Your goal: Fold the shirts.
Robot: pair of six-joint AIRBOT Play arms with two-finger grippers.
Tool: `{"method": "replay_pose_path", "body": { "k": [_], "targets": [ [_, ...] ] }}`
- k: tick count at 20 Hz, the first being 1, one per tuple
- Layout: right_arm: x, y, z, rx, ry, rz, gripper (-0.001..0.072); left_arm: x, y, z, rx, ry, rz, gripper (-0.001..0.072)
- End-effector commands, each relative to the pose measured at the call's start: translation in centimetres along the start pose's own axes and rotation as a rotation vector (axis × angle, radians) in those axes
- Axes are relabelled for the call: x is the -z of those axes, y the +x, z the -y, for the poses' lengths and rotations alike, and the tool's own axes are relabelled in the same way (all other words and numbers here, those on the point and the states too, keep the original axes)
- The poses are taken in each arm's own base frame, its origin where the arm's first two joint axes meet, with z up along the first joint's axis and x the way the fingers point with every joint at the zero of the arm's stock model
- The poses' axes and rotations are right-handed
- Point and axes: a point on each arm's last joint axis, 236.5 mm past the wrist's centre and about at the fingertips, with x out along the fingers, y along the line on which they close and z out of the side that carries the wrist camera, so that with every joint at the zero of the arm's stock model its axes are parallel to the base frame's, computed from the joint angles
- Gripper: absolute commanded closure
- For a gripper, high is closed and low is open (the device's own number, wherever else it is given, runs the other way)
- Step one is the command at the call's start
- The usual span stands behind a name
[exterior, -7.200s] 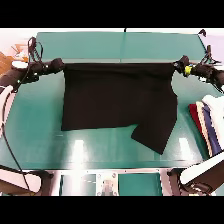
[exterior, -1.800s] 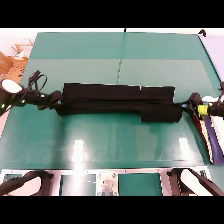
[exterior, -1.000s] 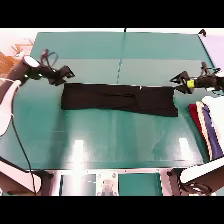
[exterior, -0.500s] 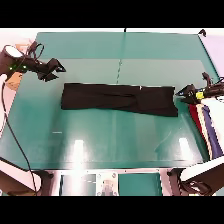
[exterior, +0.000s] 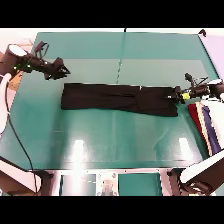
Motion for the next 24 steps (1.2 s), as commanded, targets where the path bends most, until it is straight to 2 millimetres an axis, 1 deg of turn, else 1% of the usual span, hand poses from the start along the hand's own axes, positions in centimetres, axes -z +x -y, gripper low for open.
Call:
{"method": "replay_pose_path", "body": {
  "k": [1, 2, 4, 6, 8, 10, 11, 12, 13, 14, 16, 18, 20, 22, 24],
  "targets": [
    [-0.2, -0.9, -2.5, -0.048, -0.022, -0.024, 0.068, 1.3, 2.3, 3.6, 0.031, 0.117, -0.019, 0.0684],
    [-0.5, -1.8, -3.3, -0.048, -0.033, -0.02, 0.0694, 1.9, 3.4, 5.0, 0.039, 0.143, -0.024, 0.0684],
    [-1.1, -3.8, -5.4, -0.039, -0.055, 0.003, 0.0696, 3.5, 6.3, 7.7, 0.038, 0.21, -0.035, 0.0684],
    [-1.1, -6.5, -8.5, -0.03, -0.079, 0.017, 0.0696, 6.1, 10.3, 11.0, 0.058, 0.275, -0.052, 0.0684],
    [-0.4, -9.0, -12.1, -0.018, -0.109, 0.024, 0.0695, 9.8, 14.9, 14.3, 0.08, 0.338, -0.078, 0.0684],
    [0.3, -11.2, -16.1, -0.001, -0.165, 0.058, 0.0695, 14.3, 19.2, 17.2, 0.104, 0.392, -0.111, 0.0684],
    [0.7, -12.0, -18.3, -0.003, -0.198, 0.075, 0.0695, 16.5, 21.1, 18.4, 0.119, 0.407, -0.122, 0.0684],
    [1.1, -12.7, -20.6, -0.015, -0.231, 0.094, 0.0695, 18.0, 22.4, 19.8, 0.143, 0.406, -0.119, 0.0684],
    [1.5, -13.1, -22.4, -0.022, -0.261, 0.107, 0.0695, 19.4, 23.8, 20.9, 0.168, 0.39, -0.114, 0.0684],
    [2.1, -13.3, -24.0, -0.027, -0.284, 0.112, 0.0695, 20.3, 24.6, 21.9, 0.19, 0.375, -0.11, 0.0684],
    [3.1, -12.9, -25.9, -0.029, -0.31, 0.102, 0.0695, 21.5, 25.9, 23.1, 0.218, 0.361, -0.11, 0.0684],
    [3.6, -12.2, -26.9, -0.033, -0.322, 0.084, 0.0695, 22.0, 26.8, 23.6, 0.24, 0.342, -0.126, 0.0684],
    [3.7, -11.8, -27.1, -0.033, -0.328, 0.077, 0.0695, 22.3, 27.1, 24.1, 0.262, 0.319, -0.15, 0.0684],
    [3.7, -11.9, -27.1, -0.032, -0.327, 0.078, 0.0695, 22.4, 26.5, 24.2, 0.269, 0.358, -0.178, 0.0684],
    [3.7, -11.9, -27.1, -0.033, -0.326, 0.077, 0.0695, 21.0, 24.2, 24.2, 0.287, 0.405, -0.223, 0.0684]
  ]
}}
